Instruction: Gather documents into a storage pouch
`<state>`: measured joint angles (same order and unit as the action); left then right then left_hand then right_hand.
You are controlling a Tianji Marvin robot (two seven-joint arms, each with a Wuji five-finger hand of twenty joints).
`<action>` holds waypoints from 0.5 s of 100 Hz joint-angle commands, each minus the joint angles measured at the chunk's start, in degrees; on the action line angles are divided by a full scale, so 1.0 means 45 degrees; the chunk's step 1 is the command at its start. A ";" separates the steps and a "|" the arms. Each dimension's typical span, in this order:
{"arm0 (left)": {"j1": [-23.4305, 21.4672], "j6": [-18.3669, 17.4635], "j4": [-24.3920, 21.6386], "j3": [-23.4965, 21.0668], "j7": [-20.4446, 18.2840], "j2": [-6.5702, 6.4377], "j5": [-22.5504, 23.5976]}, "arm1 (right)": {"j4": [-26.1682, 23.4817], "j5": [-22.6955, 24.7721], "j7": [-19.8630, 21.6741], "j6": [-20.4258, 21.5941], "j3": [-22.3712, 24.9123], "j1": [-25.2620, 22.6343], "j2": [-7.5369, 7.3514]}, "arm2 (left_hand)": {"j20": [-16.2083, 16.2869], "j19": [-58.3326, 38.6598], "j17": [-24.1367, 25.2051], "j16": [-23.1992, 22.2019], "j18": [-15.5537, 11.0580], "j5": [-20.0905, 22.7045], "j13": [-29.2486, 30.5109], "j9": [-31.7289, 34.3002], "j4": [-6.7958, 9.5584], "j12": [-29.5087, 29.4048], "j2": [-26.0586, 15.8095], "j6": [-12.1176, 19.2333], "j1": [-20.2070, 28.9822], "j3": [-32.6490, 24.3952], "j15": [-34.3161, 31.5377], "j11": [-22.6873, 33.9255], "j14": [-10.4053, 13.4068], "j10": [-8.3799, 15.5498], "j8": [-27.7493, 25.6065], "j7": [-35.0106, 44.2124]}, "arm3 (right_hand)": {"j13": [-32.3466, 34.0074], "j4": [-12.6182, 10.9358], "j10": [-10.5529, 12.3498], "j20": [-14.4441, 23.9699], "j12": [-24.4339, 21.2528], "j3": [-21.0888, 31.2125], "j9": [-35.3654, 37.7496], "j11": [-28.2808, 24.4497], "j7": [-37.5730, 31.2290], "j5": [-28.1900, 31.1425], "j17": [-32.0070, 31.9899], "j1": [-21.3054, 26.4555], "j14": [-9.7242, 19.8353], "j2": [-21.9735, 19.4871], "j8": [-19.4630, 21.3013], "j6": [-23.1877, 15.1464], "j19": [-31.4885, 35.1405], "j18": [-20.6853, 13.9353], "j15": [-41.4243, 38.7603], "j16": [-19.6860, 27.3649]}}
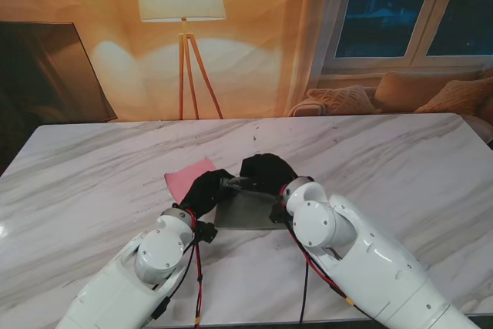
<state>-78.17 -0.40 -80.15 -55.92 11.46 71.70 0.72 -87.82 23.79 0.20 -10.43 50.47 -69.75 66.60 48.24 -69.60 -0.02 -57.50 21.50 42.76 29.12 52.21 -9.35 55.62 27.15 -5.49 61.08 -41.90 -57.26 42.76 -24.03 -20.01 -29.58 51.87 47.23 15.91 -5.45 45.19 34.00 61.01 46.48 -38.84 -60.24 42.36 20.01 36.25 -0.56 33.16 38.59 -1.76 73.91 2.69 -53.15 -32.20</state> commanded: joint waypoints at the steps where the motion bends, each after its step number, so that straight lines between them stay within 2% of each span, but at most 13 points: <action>1: 0.0020 0.0040 0.0014 0.0022 -0.0208 0.0098 -0.0205 | -0.0093 -0.0010 0.0083 -0.0061 0.0022 -0.0001 0.0071 | 0.0079 -0.0347 0.0121 -0.0313 -0.1178 0.0131 0.0045 0.0583 -0.0208 0.0560 -0.0439 -0.0369 0.0182 0.0225 -0.0539 0.1251 -0.0931 -0.0023 -0.0570 0.0356 | 0.0853 -0.0067 -0.0216 0.0146 0.0559 -0.0266 0.1195 -0.0435 0.0162 0.0158 0.0493 0.0611 0.0205 -0.0517 -0.0140 -0.1287 0.0926 -0.0012 -0.0909 -0.0280; 19: 0.0069 0.0017 0.0061 0.0028 -0.0247 0.0109 -0.0303 | 0.0107 0.0213 -0.0349 0.0099 0.0002 0.0047 0.0151 | 0.0443 -0.0363 0.0135 -0.0759 -0.1154 -0.0062 0.0144 0.0473 0.0015 0.0683 -0.1114 -0.0091 0.0930 0.1475 -0.0799 0.2002 -0.0954 -0.0023 -0.1586 0.0483 | 0.1859 -0.0239 0.0006 -0.0080 0.1502 -0.0418 0.2568 -0.2047 0.0239 0.0844 0.0994 0.1630 0.0727 -0.0869 -0.0208 -0.2103 0.1646 -0.0098 -0.2987 -0.0874; 28: 0.0067 -0.0059 0.0081 0.0006 -0.0251 0.0102 -0.0296 | 0.0093 0.0336 -0.0445 0.0152 0.0084 0.0024 0.0148 | 0.0573 -0.0379 0.0132 -0.0935 -0.1143 -0.0061 0.0194 0.0409 0.0189 0.0769 -0.1516 0.0096 0.1124 0.1898 -0.0910 0.2256 -0.0973 -0.0024 -0.2262 0.0486 | 0.2134 -0.0336 -0.0142 0.0075 0.1763 -0.0463 0.2801 -0.2733 0.0338 0.1307 0.1286 0.1926 0.0783 -0.1081 -0.0313 -0.2361 0.2363 -0.0159 -0.4190 -0.1250; 40: 0.0068 -0.0163 0.0125 -0.0012 -0.0235 0.0087 -0.0206 | 0.0040 0.0586 -0.0477 0.0235 0.0272 -0.0044 0.0094 | 0.0702 -0.0422 0.0081 -0.1145 -0.1081 -0.0108 0.0305 0.0353 0.0388 0.0861 -0.1989 0.0326 0.1309 0.2449 -0.1086 0.2545 -0.0963 -0.0011 -0.3058 0.0482 | 0.2487 -0.0438 -0.0167 0.0369 0.2046 -0.0464 0.2861 -0.2995 0.0755 0.1884 0.1704 0.1947 0.0963 -0.1311 -0.0591 -0.2445 0.3211 -0.0259 -0.5436 -0.1587; 50: 0.0065 -0.0185 0.0132 -0.0030 -0.0272 0.0075 -0.0203 | 0.0002 0.0690 -0.0412 0.0262 0.0434 -0.0103 0.0043 | 0.0854 -0.0447 0.0037 -0.1450 -0.1062 -0.0239 0.0420 0.0247 0.0640 0.0757 -0.2518 0.0419 0.1685 0.3304 -0.1313 0.3016 -0.0931 0.0034 -0.3918 0.0396 | 0.3238 -0.0464 -0.0228 0.0721 0.2266 -0.0492 0.2831 -0.3020 0.0874 0.2079 0.2506 0.1948 0.1643 -0.1399 -0.0704 -0.2345 0.4299 -0.0371 -0.6552 -0.1752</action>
<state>-77.82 -1.19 -79.83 -55.88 11.16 71.85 -0.20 -87.36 26.57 -2.51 -9.25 51.86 -70.04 67.15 50.17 -70.25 -0.08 -62.69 21.50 40.88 29.12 52.04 -9.31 56.07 22.40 -4.04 65.27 -31.00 -60.67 47.22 -24.03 -19.28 -40.96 48.21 57.13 16.37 -3.26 46.46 43.07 57.00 58.05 -51.27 -54.29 46.13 29.06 40.87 -0.14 31.66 35.88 -5.94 88.20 2.69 -76.05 -38.36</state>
